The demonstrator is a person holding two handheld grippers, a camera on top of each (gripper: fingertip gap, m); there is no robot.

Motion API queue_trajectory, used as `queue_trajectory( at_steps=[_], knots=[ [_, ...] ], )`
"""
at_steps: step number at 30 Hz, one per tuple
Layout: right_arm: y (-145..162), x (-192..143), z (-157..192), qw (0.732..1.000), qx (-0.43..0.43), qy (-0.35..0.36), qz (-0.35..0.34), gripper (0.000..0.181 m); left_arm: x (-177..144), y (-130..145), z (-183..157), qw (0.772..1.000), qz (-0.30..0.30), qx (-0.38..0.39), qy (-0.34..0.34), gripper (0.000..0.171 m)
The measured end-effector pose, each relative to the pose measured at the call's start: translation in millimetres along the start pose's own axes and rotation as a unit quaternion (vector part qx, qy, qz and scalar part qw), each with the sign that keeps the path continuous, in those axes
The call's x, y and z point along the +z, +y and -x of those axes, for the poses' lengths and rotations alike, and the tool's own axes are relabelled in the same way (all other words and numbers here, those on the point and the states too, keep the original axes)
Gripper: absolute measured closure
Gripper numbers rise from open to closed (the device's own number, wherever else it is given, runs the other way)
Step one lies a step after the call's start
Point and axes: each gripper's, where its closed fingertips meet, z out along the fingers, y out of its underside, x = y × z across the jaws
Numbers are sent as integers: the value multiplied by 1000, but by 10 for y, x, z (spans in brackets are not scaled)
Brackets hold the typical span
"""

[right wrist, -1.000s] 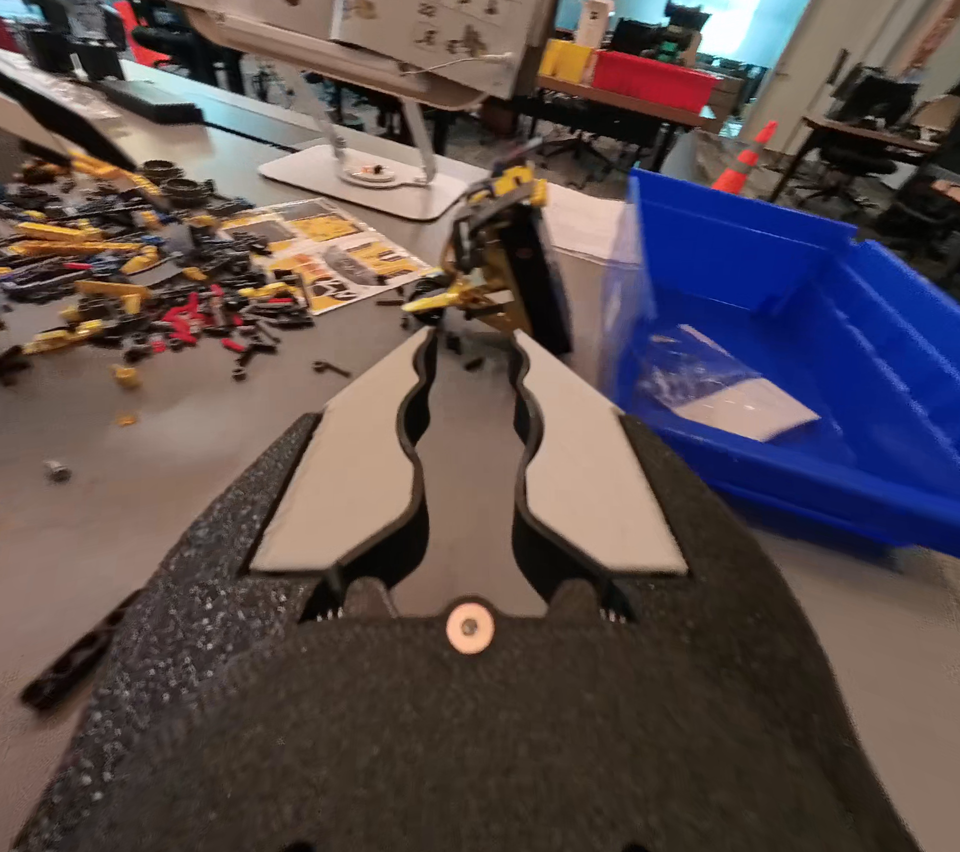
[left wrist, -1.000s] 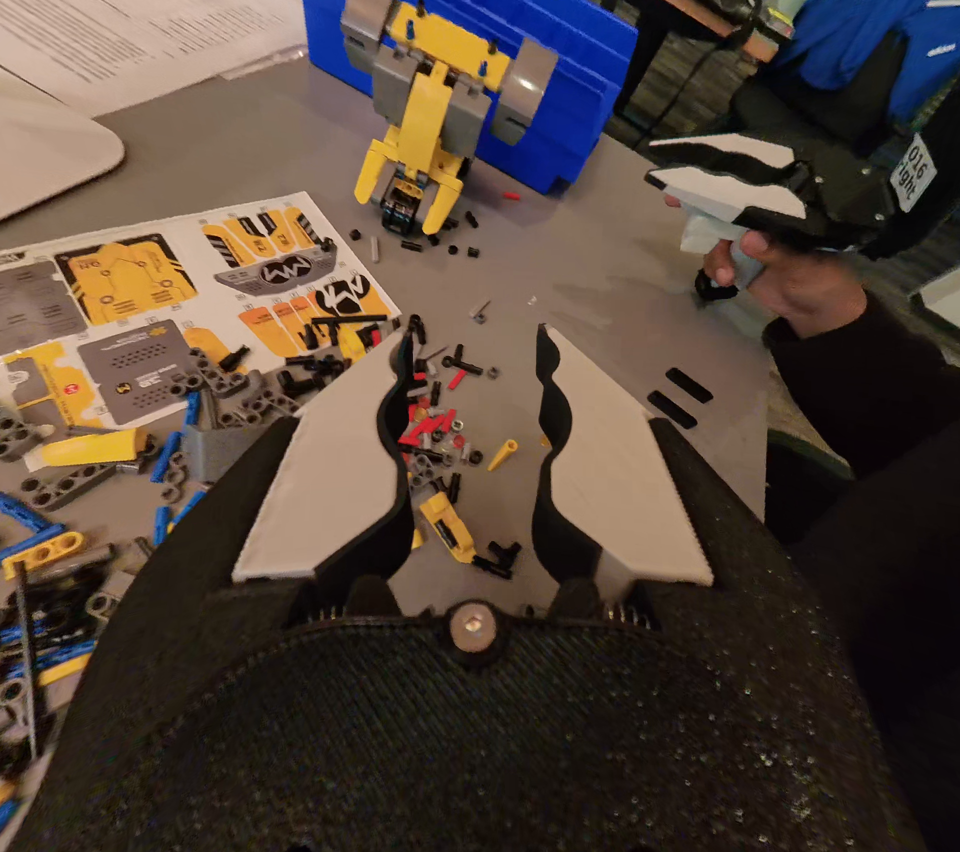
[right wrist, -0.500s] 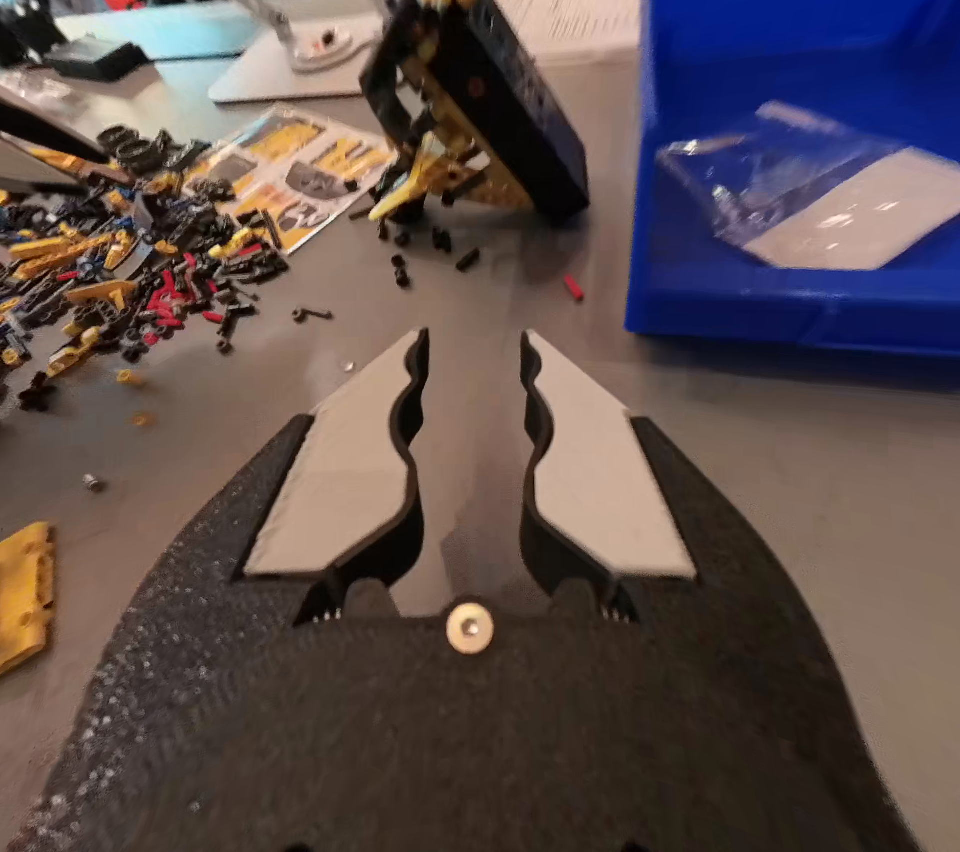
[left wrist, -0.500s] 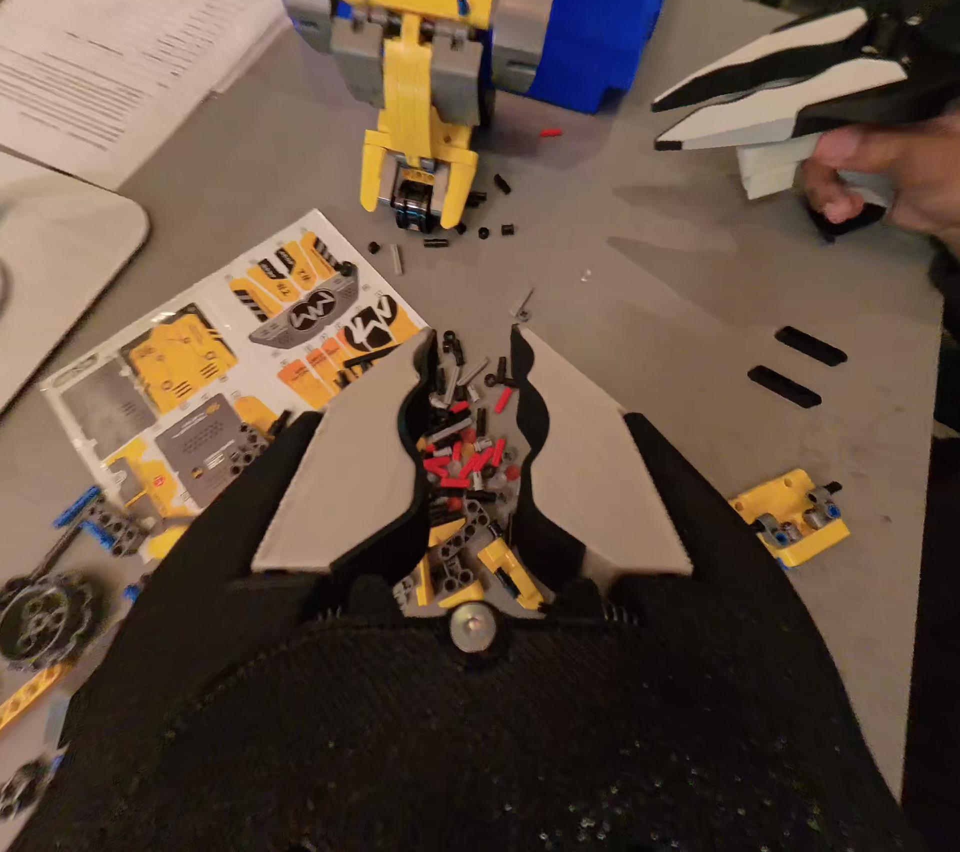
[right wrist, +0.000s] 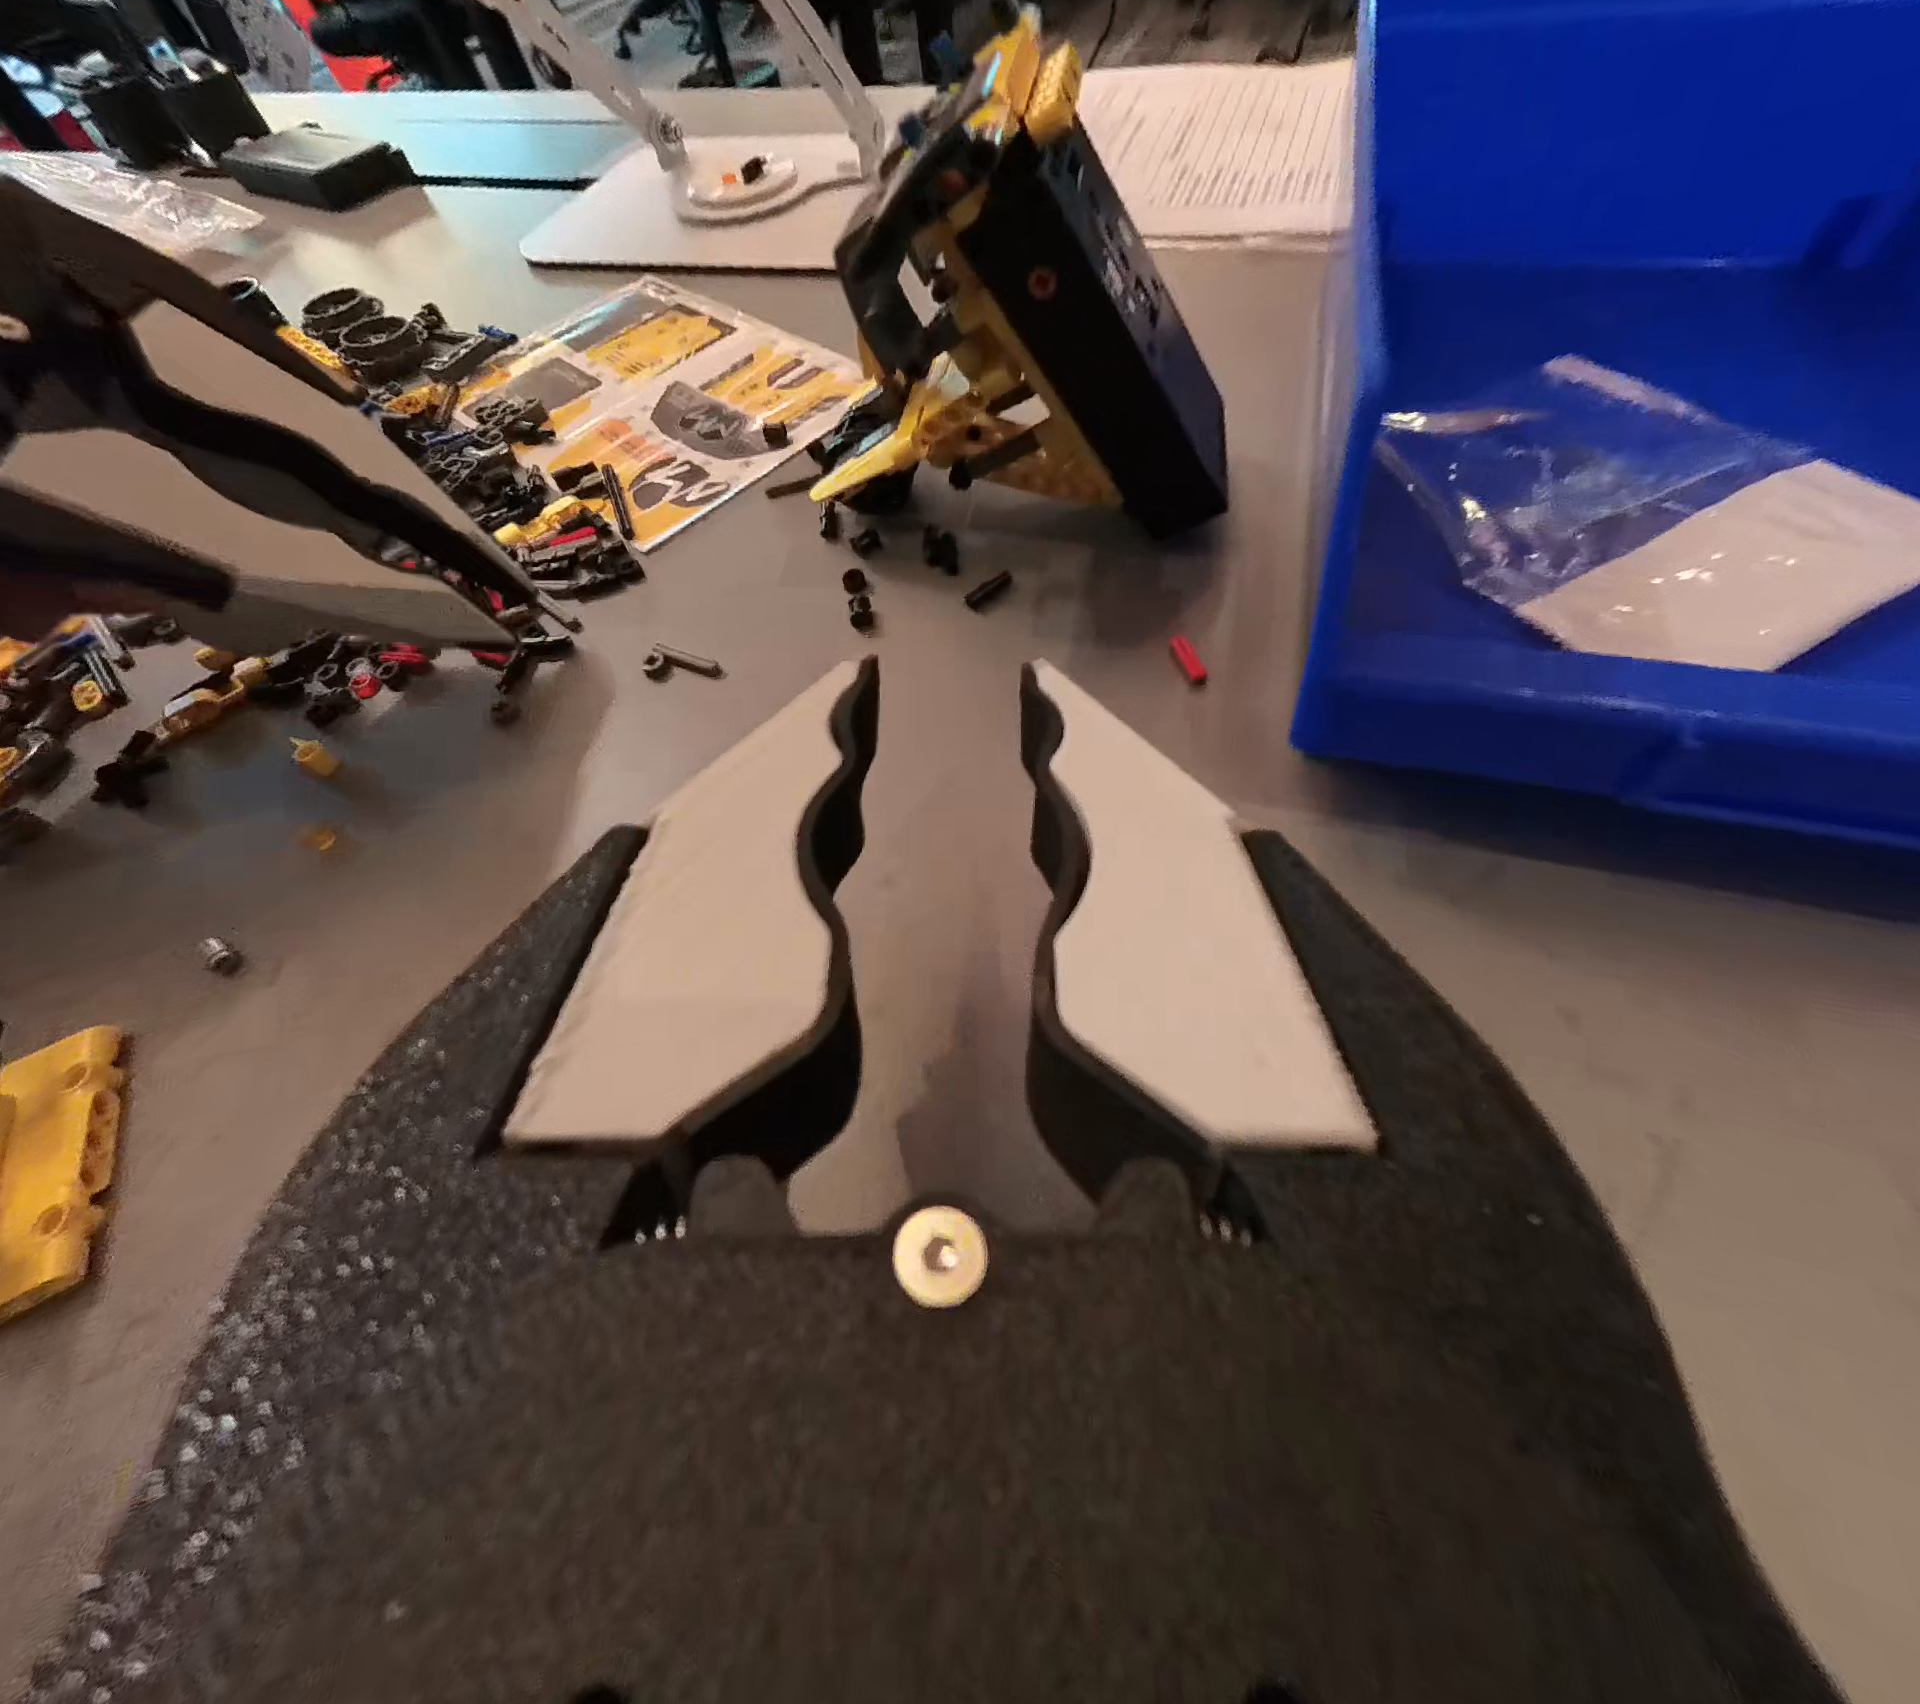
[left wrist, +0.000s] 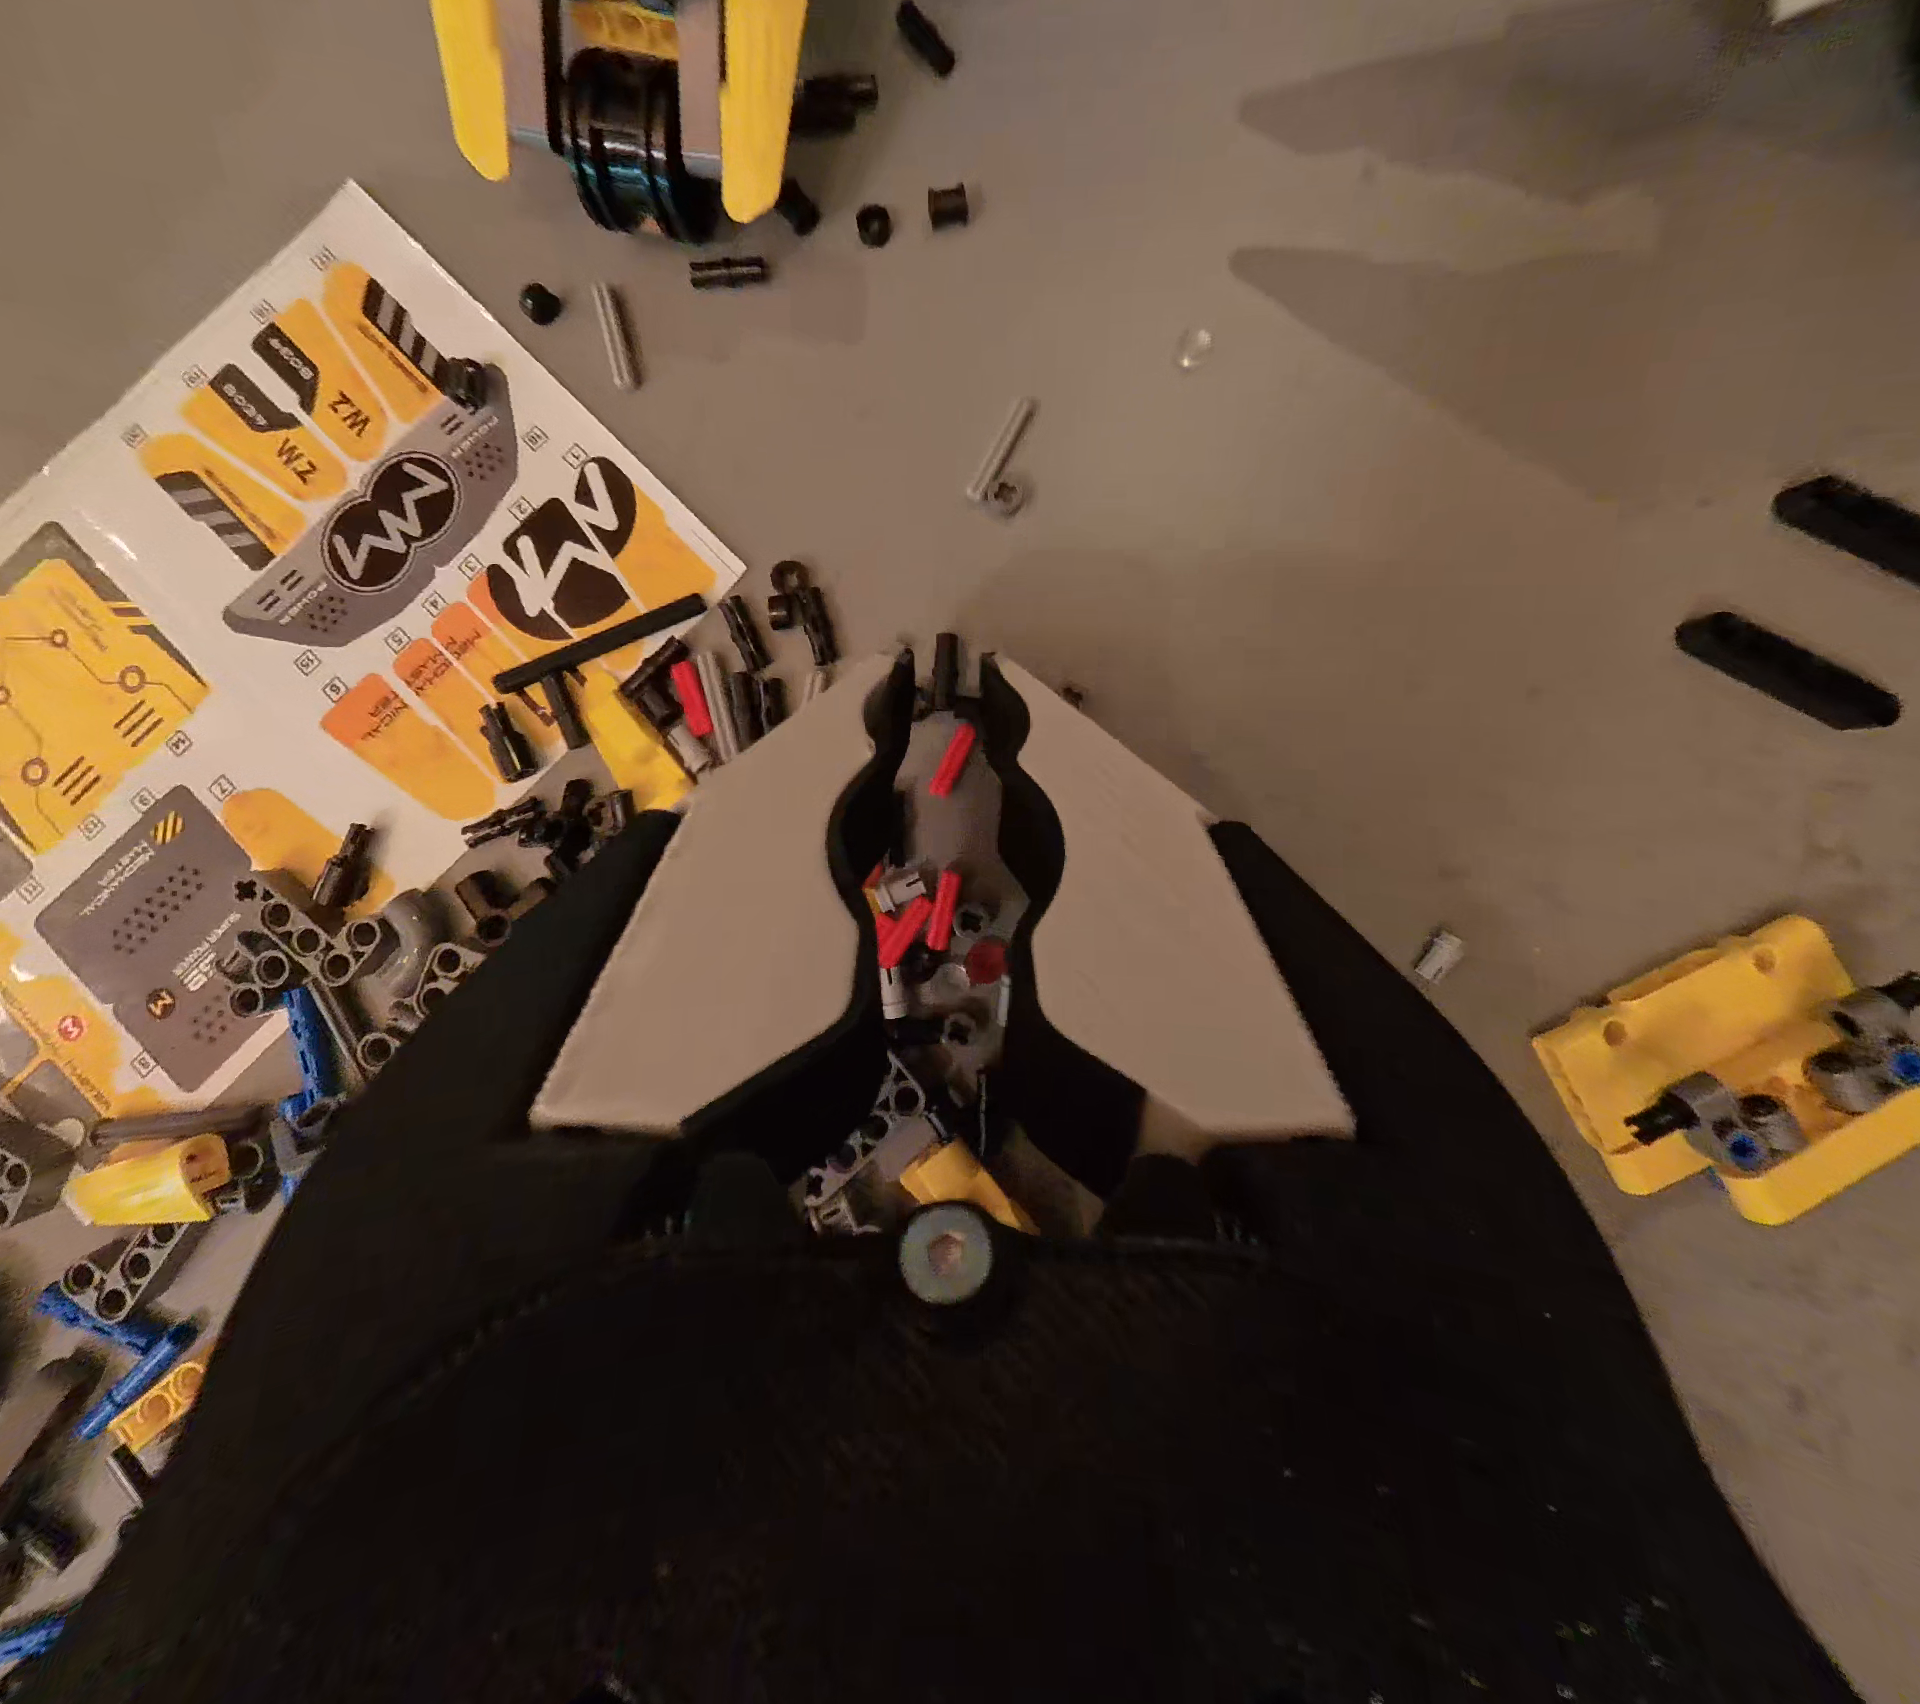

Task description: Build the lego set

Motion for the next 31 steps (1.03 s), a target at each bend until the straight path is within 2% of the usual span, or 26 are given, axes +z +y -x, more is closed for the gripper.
queue_trajectory(
  at_steps=[3, 10, 16, 18, 21, 23, 24, 26, 27, 28, 31],
  knots=[
    [-25, -21, 14, 1000, -6, -1, -10, 155, 56, 16, 14, 1000, 7, 7, -19, 155],
    [-14, -9, 14, 1000, 4, -10, -6, 155, 153, 30, -28, 1000, 18, -1, -5, 167],
    [-19, -9, 45, 1000, -3, -17, -7, 155, 136, 16, -63, 1000, 12, 1, 1, 170],
    [-50, -24, 77, 1000, -9, -24, -18, 155, 51, -108, -81, 1000, -30, -6, 7, 170],
    [-137, -72, 159, 998, -25, -40, -51, 154, -200, -416, -144, 986, -139, -62, 64, 171],
    [-264, -145, 303, 992, -53, -61, -95, 150, -459, -667, -240, 949, -237, -136, 155, 171],
    [-341, -193, 386, 988, -70, -68, -121, 150, -621, -788, -294, 916, -286, -180, 218, 171],
    [-552, -315, 575, 976, -75, -89, -184, 151, -988, -987, -377, 825, -373, -248, 345, 171],
    [-672, -394, 696, 968, -61, -115, -216, 150, -1117, -1040, -387, 786, -397, -274, 387, 171],
    [-786, -474, 815, 959, -45, -143, -241, 149, -1201, -1074, -397, 757, -413, -291, 414, 171],
    [-1033, -625, 1068, 942, -67, -163, -287, 146, -1356, -1150, -455, 700, -447, -318, 458, 171]
  ],
)
